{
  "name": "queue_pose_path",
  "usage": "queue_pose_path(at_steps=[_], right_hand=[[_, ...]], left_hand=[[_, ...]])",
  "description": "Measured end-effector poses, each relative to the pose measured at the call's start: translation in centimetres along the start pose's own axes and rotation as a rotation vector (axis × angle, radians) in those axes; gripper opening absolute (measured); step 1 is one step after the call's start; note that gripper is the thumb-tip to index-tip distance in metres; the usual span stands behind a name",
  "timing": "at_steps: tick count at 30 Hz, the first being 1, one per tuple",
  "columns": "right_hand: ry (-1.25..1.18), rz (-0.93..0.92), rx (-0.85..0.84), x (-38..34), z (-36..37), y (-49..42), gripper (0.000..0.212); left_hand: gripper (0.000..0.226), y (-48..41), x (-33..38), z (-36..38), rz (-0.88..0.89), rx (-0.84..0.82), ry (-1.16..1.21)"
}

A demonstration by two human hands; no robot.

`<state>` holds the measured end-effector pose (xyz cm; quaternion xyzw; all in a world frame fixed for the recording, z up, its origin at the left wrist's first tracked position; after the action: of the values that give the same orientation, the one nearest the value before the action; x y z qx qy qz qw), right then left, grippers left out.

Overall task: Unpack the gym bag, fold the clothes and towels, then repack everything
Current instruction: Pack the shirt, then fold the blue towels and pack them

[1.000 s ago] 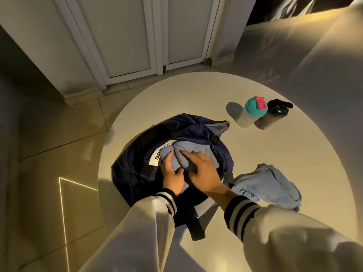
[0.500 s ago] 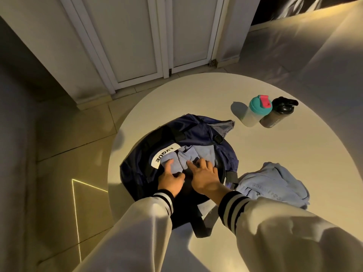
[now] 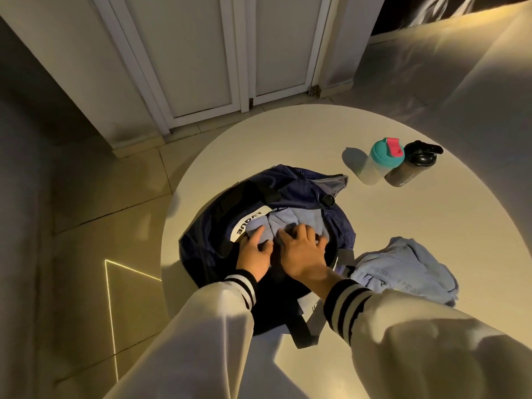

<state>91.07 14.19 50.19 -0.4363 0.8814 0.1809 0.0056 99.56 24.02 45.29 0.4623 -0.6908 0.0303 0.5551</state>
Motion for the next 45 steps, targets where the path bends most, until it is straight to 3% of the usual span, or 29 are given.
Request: queue_pose_path(at_steps=[3,7,10,16,19,22,27,31,34,39,45], right_hand=[[-0.063,-0.159,0.126,-2.7,-1.0,0.3,0.053],[-0.012,-0.195,-0.146,-3.1,2.2,-0.1,0.068],[-0.025,-0.146,-0.188,-2.5,2.3,-1.0,0.066],[-0.229,-0.202,-0.099,-2.9,1.4,-1.0,0.054],[-0.312,-0.309,0.061,-2.7,-0.1,0.3,0.034],[-0.196,-0.144,0.209,-0.5,-1.9,2.3,0.030],[-0.055,-0.002,0.128,2.3,-3.1,5.1,0.038],[-0.041,0.085,0.100,4.6,-3.1,6.4,0.052],[-0.175,0.010,0.025,4.8,-1.7,6.5,0.060],[-0.328,-0.127,0.111,3.9,-2.0,6.7,0.046],[-0.379,-0.065,0.262,4.7,-4.2,7.8,0.063]], left_hand=[[0.052,0.2,0.1,-1.6,0.040,0.085,0.018],[0.062,1.5,0.3,-4.0,0.083,0.200,-0.068],[0.065,2.3,0.8,-5.1,0.118,0.215,-0.142],[0.052,3.8,1.6,-3.2,0.186,0.103,-0.283],[0.049,4.6,1.5,-1.6,0.127,0.086,-0.366],[0.053,5.2,1.5,0.2,0.144,0.025,-0.306],[0.061,6.7,1.8,3.6,0.164,-0.116,-0.275],[0.077,7.1,2.6,5.0,0.132,-0.129,-0.340],[0.081,7.1,2.8,5.5,0.184,-0.097,-0.390],[0.083,6.4,2.8,5.6,0.171,-0.066,-0.487],[0.056,4.9,3.4,4.4,0.121,-0.060,-0.619]])
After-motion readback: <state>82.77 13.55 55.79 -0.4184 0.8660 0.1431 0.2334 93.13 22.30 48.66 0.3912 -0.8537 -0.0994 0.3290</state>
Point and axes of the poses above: each hand's wrist, its own y-axis away from the middle knuckle, its own z-axis out of the palm, x = y × z, the point moved 8 cm from there along -y, towards the middle knuckle, and after that the axes turned 2 degrees about -x, right-handed, at the moved point
